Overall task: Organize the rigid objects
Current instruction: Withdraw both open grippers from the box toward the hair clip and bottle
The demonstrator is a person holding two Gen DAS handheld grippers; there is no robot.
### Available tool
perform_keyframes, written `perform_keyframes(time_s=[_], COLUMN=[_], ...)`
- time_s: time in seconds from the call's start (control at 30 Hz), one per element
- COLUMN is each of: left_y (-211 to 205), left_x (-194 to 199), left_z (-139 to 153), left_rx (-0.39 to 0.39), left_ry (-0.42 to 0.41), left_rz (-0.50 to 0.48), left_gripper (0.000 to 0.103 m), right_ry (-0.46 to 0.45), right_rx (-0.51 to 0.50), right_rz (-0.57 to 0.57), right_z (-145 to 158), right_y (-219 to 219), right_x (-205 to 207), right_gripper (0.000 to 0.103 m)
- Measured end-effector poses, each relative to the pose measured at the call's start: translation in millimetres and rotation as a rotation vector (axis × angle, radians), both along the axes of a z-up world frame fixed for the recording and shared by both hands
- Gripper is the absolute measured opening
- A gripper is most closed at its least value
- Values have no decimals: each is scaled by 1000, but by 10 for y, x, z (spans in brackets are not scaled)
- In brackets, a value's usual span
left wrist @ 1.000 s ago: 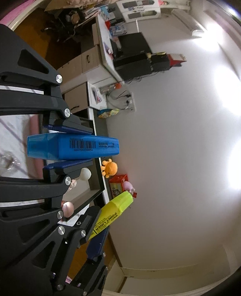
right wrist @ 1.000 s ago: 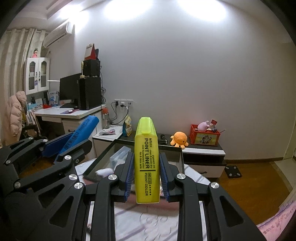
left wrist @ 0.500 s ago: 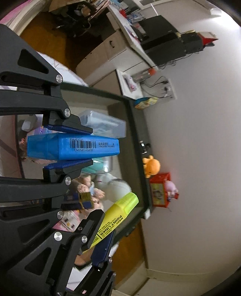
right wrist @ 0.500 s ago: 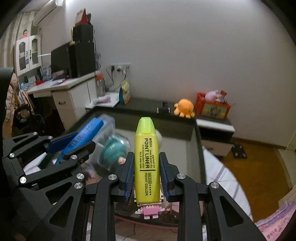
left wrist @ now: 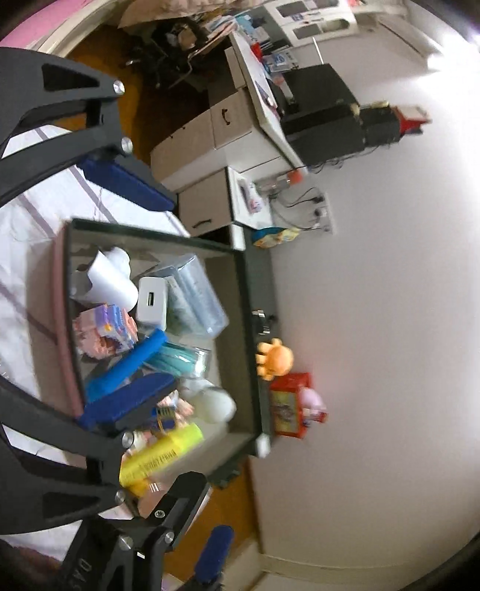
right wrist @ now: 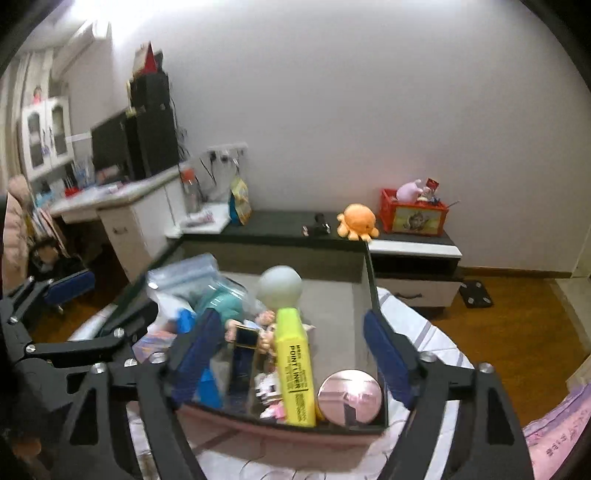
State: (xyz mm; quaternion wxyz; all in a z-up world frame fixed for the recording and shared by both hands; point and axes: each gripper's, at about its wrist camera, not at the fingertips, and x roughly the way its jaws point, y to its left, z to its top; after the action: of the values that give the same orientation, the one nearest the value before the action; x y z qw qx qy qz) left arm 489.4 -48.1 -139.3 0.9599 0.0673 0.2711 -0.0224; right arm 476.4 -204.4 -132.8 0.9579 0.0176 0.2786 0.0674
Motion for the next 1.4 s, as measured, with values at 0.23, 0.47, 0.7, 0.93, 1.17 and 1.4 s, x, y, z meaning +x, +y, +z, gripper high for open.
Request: perform_keyframes(time_s=[0.23,0.47,0.7,0.93,1.17,1.4], left_y=[172,315,331,303,272,242], left_x=[-809,-1592,-2274,-2748,-2870,-2807], left_z=[462,728,799,682,674,590], left_rx=[9,-30,-60,-79,-66,-61], left_ry=[-176,-245,-314,-337,-339,-298], left_rz=[44,32,39,32,39,30], left_gripper=[103,103,103,103,103,103], right_ry=[-132,-230,-295,-328,-326,-312], right_rx=[-39,-49,-66,-48,-43,-56], right_rz=[-8,22,20,-13,-21,-23], right_z=[488,792,868,768,738,693], right_y=[74,186,279,195,184,181], right_x=[-668,-1366,-2040,-2566,-2789,-2779], right_gripper=[103,103,103,103,103,103])
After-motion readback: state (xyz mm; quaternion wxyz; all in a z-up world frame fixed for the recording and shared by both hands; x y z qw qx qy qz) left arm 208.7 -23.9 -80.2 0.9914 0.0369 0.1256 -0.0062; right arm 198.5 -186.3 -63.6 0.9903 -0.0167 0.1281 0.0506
